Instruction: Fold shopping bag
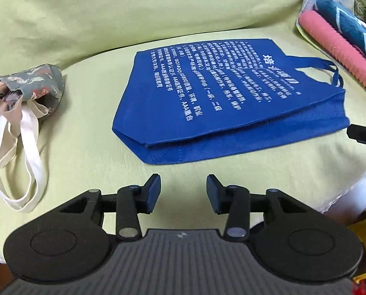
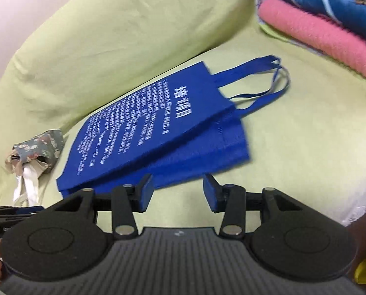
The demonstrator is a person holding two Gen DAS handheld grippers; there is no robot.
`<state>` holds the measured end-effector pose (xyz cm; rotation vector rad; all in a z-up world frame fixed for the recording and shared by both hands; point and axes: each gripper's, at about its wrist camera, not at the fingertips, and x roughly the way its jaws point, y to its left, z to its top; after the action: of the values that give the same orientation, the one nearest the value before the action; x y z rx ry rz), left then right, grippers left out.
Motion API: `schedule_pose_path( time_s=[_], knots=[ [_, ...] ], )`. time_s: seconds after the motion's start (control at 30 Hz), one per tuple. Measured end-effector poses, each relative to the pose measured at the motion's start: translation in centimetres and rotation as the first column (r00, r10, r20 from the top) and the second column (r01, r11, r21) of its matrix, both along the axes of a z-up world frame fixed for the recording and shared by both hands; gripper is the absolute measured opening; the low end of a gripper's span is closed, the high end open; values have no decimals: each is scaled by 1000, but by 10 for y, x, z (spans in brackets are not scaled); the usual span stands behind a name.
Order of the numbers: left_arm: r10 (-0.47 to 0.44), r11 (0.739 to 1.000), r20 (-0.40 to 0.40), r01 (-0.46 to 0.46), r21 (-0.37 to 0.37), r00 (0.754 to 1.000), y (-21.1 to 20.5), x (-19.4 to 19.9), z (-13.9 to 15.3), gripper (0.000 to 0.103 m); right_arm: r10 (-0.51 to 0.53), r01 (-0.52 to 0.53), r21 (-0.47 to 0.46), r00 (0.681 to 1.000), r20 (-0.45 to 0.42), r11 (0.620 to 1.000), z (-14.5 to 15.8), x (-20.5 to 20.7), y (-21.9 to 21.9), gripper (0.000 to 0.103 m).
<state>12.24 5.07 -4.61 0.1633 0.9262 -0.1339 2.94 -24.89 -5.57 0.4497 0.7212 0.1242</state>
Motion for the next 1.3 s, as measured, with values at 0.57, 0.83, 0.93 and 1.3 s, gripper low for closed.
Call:
schedule_pose_path(
  time_s=[0.57, 0.83, 0.93, 1.3],
  knots=[
    [-642, 743, 223, 523, 418, 734, -100, 4, 0, 67, -47, 48, 53, 999, -12, 997, -21, -1, -14, 41],
    [-803, 534, 111, 625, 569, 585, -145, 39, -43, 57, -65, 68, 97, 997, -32, 993, -39, 10, -14, 41],
    [-836, 478, 83, 646, 596, 542, -145, 44, -50, 3, -38, 37, 109, 999, 13, 993, -40, 13, -9, 35],
    [-849, 494, 194, 610, 620, 491, -126, 35, -34, 2, -77, 71, 43, 981, 176, 997, -42, 57, 14, 9]
  ],
)
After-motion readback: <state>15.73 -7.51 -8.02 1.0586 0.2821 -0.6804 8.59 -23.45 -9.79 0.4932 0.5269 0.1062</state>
